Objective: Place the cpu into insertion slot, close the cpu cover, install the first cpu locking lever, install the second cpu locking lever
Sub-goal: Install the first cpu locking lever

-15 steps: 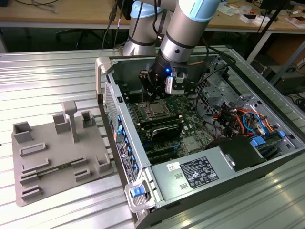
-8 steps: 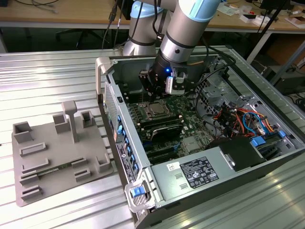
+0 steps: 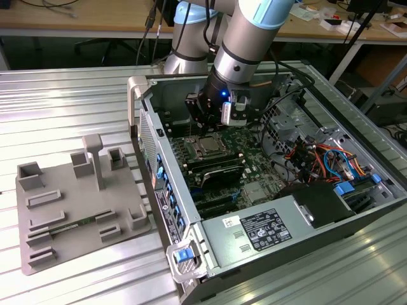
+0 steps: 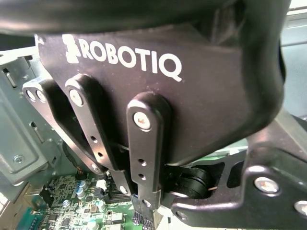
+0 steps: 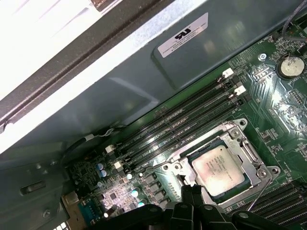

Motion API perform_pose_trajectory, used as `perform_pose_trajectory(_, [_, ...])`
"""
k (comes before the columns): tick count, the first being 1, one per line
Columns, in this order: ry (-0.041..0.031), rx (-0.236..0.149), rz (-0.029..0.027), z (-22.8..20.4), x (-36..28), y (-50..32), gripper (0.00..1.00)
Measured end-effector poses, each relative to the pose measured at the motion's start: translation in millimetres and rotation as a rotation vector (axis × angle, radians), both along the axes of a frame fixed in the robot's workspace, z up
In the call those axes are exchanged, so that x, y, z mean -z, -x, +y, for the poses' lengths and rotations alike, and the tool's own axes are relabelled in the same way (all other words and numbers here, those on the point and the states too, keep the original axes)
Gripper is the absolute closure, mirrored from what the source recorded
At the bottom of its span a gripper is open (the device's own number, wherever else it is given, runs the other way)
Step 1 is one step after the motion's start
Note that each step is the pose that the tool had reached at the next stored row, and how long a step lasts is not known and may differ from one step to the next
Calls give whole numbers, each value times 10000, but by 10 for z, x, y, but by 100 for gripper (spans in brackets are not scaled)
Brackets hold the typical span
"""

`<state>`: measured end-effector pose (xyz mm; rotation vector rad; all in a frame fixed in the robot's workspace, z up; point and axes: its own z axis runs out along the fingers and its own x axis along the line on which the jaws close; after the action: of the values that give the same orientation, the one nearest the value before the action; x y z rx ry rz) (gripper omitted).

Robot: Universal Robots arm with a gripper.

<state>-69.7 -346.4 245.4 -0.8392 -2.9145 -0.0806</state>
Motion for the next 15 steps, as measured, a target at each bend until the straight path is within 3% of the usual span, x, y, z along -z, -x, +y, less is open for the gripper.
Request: perform_pose_trajectory(15, [-11,-163,0,0,0,0,89])
